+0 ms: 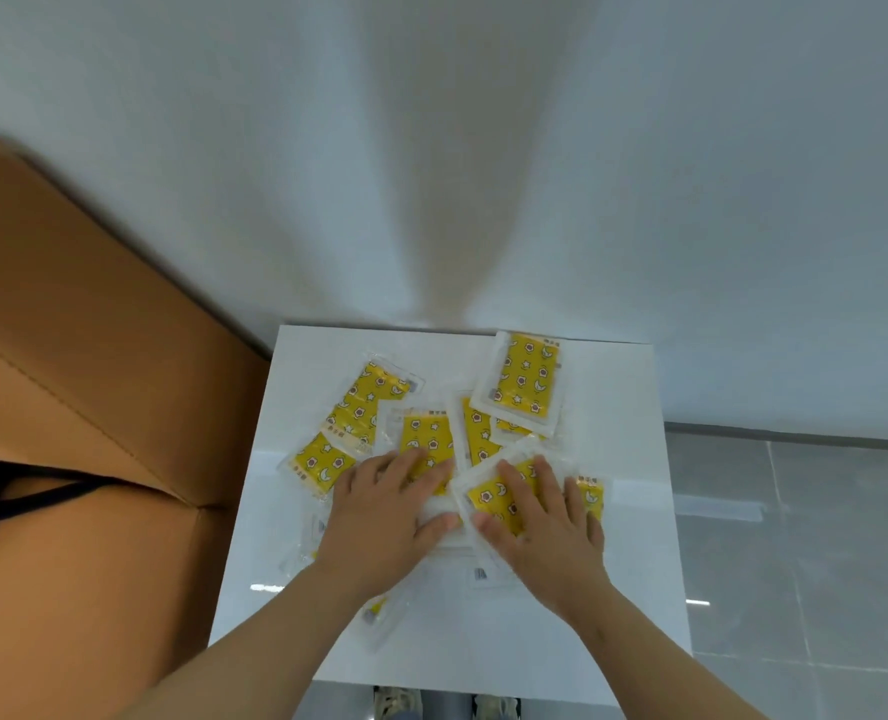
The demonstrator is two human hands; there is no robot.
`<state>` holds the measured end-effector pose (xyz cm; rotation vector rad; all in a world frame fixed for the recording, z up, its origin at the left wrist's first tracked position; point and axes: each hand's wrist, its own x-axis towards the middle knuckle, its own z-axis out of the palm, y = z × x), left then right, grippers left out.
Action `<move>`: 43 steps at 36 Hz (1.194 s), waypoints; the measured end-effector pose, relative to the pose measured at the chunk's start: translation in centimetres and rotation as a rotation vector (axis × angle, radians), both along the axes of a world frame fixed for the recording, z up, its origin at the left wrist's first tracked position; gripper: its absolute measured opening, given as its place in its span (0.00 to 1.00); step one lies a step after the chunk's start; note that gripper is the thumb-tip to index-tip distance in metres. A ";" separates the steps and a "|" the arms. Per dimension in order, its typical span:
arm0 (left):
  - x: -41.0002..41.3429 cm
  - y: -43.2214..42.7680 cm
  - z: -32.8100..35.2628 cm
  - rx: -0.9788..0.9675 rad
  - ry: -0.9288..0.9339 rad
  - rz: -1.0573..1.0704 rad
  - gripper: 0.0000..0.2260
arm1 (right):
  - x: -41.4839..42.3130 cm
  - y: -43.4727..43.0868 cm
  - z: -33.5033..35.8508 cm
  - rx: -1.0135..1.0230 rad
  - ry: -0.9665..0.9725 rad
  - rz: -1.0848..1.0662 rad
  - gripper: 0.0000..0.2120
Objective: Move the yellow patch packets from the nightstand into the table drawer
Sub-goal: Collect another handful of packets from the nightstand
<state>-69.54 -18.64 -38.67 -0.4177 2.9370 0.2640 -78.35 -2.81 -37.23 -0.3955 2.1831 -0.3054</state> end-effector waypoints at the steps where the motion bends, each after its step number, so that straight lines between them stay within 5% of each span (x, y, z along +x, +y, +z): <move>1: 0.0 -0.3 0.3 0.028 0.001 -0.004 0.18 | 0.0 -0.1 0.2 -0.017 -0.001 -0.032 0.35; 5: 0.1 -1.3 1.0 0.126 0.016 0.100 0.10 | 0.3 0.2 0.6 -0.047 0.083 -0.036 0.22; 9: 0.7 -1.2 1.3 0.257 -0.214 0.318 0.17 | 0.9 0.4 0.8 -0.032 0.124 -0.066 0.20; 18: -3.0 0.9 1.4 0.520 -0.250 0.713 0.11 | 1.3 -0.4 0.9 0.083 0.176 -0.201 0.36; 24: -3.6 2.0 1.0 0.335 -0.288 0.663 0.17 | 0.9 0.4 0.9 0.075 0.196 -0.262 0.42; 28: -3.7 1.1 1.6 0.395 -0.250 0.630 0.27 | 0.8 1.7 0.7 -0.005 0.101 -0.370 0.42; 33: -2.2 -1.1 2.0 0.662 -0.166 0.692 0.36 | 0.6 2.8 0.9 -0.043 0.045 -0.408 0.22; 37: -0.4 -2.1 3.0 0.866 -0.124 0.861 0.38 | 0.0 3.1 1.9 -0.265 -0.008 -0.574 0.09; 43: -0.1 -3.4 3.5 1.060 0.035 1.123 0.23 | -2.3 0.9 3.5 -0.562 -0.177 -0.990 0.03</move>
